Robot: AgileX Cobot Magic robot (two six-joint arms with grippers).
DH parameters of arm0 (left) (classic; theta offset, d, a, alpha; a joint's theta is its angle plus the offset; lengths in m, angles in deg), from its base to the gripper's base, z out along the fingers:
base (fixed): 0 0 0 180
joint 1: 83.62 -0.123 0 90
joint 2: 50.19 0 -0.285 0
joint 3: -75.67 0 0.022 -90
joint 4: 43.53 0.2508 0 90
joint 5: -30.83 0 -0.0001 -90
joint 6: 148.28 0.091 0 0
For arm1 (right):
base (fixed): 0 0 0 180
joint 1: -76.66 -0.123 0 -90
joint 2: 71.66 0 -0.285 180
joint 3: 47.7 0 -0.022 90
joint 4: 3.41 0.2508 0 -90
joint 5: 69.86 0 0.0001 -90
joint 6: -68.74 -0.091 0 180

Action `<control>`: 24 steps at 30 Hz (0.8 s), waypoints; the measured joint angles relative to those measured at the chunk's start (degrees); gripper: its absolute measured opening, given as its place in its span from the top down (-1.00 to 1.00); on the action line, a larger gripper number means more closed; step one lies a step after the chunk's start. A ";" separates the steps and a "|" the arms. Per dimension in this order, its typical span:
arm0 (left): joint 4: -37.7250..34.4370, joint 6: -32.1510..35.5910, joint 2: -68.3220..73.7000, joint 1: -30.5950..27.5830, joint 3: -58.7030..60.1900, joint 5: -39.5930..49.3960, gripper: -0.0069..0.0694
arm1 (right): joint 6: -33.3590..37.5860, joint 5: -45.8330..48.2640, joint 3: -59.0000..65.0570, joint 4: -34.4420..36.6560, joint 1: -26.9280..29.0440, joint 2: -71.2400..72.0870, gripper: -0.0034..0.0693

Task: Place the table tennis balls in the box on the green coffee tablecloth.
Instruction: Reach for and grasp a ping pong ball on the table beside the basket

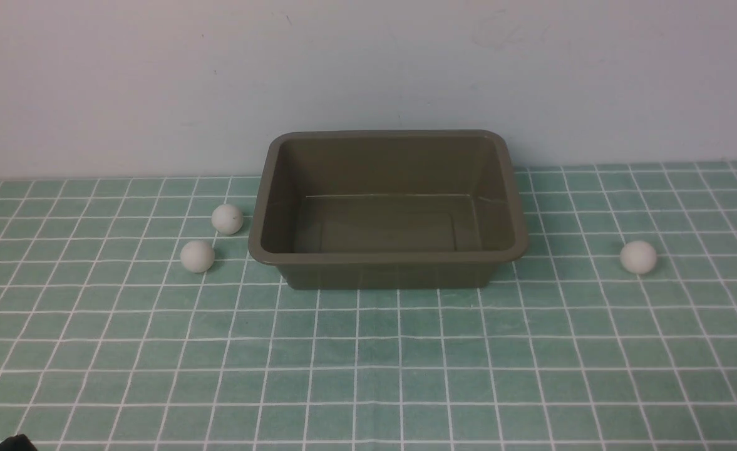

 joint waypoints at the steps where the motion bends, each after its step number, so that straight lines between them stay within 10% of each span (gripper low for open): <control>1: -2.09 -0.33 0.00 0.00 0.00 -0.54 0.83 | 0.00 0.00 0.00 0.00 0.00 0.00 0.95; 18: -15.51 1.72 0.00 0.00 0.00 -7.78 0.83 | -0.27 0.00 0.00 0.89 0.00 0.00 0.95; 24: -15.91 1.72 0.00 0.00 0.00 -13.46 0.83 | -5.06 -0.26 0.10 18.85 0.00 0.00 0.95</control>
